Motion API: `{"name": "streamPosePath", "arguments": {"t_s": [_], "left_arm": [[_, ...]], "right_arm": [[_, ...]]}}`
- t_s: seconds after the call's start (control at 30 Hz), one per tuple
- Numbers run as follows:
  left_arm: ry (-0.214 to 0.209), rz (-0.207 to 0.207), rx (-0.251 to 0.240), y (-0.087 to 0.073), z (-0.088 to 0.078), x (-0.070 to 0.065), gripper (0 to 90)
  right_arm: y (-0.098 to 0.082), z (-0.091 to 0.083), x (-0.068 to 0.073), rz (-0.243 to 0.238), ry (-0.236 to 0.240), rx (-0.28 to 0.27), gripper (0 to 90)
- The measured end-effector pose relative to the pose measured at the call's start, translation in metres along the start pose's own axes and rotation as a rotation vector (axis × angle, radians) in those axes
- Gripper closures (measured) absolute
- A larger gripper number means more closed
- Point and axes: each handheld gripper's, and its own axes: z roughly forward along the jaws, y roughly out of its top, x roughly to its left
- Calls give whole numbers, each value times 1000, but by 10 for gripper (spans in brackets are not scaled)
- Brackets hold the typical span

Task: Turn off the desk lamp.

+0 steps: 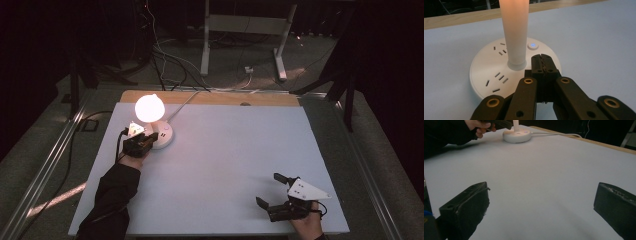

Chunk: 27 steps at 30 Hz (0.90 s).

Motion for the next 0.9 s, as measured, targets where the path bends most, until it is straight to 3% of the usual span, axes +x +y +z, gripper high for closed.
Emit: {"name": "streamPosePath", "arguments": {"t_s": [0.67, 0.73, 0.83, 0.9], "left_arm": [[2, 16, 33, -6, 7, -1, 900], [23, 29, 35, -6, 7, -2, 900], [17, 29, 31, -7, 7, -1, 900], [22, -2, 35, -6, 8, 0, 900]], "right_arm": [[0, 0, 0, -2, -1, 1, 0], [0, 0, 0, 2, -1, 0, 0], [0, 0, 0, 2, -1, 0, 0], [0, 0, 0, -1, -2, 0, 0]]}}
